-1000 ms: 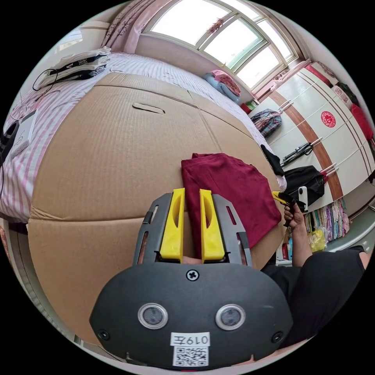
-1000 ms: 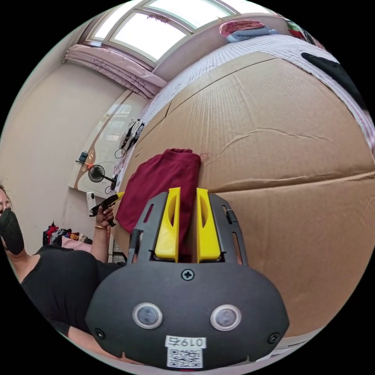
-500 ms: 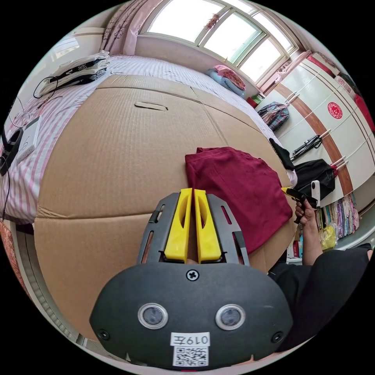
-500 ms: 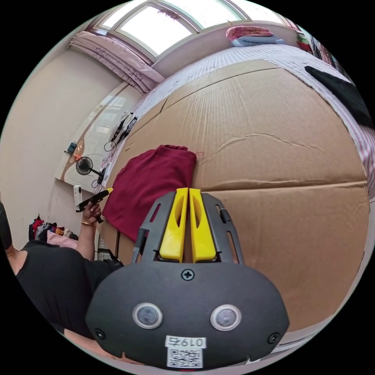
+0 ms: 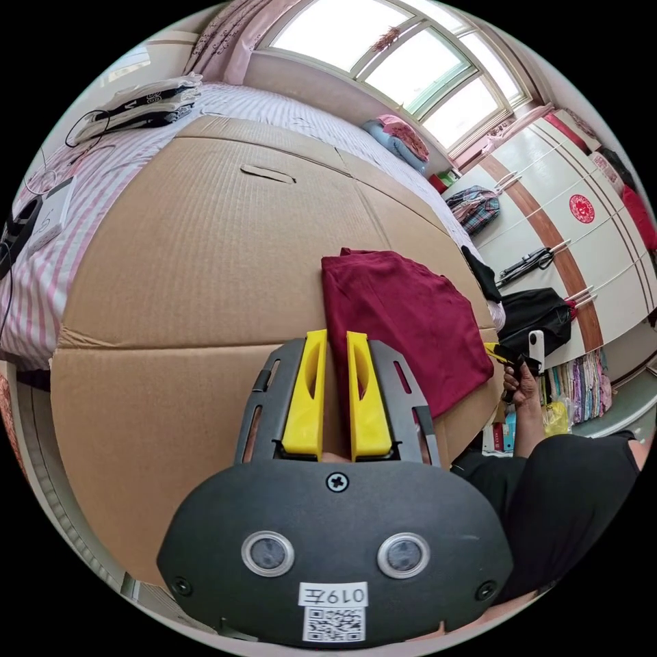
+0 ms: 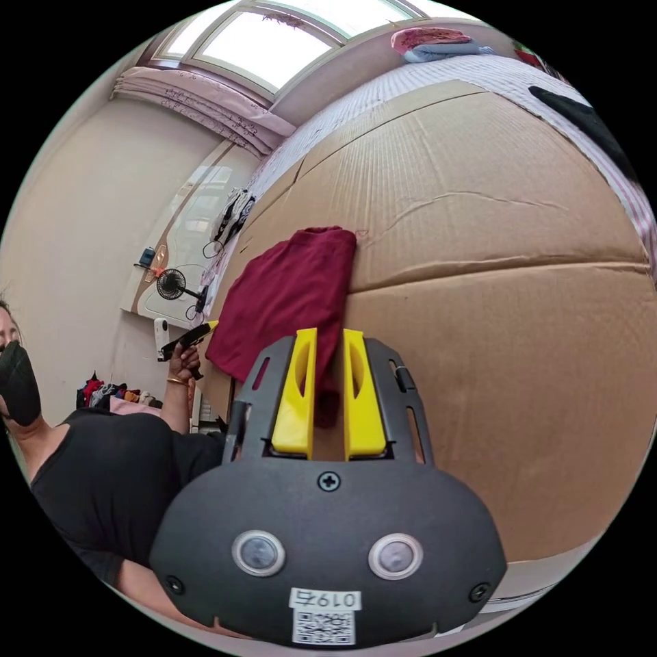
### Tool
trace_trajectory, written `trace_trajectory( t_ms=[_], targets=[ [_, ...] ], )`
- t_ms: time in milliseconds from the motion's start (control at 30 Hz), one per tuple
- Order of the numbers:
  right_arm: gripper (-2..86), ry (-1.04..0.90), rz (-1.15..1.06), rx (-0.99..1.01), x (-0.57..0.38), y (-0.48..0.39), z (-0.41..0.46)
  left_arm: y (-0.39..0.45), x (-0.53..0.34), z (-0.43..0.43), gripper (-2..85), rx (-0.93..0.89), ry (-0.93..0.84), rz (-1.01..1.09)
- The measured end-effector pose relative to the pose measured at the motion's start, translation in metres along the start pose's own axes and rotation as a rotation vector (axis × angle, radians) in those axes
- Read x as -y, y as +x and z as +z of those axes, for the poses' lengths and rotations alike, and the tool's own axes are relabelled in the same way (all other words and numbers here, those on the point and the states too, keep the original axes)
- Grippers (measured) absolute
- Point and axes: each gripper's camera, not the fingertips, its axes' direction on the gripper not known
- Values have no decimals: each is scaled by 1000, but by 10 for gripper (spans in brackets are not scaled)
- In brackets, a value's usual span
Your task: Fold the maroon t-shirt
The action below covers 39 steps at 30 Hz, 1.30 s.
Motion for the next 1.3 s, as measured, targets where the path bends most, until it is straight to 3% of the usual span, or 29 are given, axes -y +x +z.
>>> trace_trajectory(
  t_ms=[133,333,933,1300],
  targets=[
    [6,3,-19,-38,-2,-9,-7,5,-5,-4,12,49,-10,36],
    [-6,26,-16,-77,-6,-14,-36,0,-18,-18,9,87,-3,53],
    [71,-10,41,129,-44,9,-109,-41,-65,-63,8,-106,29,-23],
    [-5,-21,7,69,-44,23,-139,-42,-84,-68,14,-98,7,26]
  ],
)
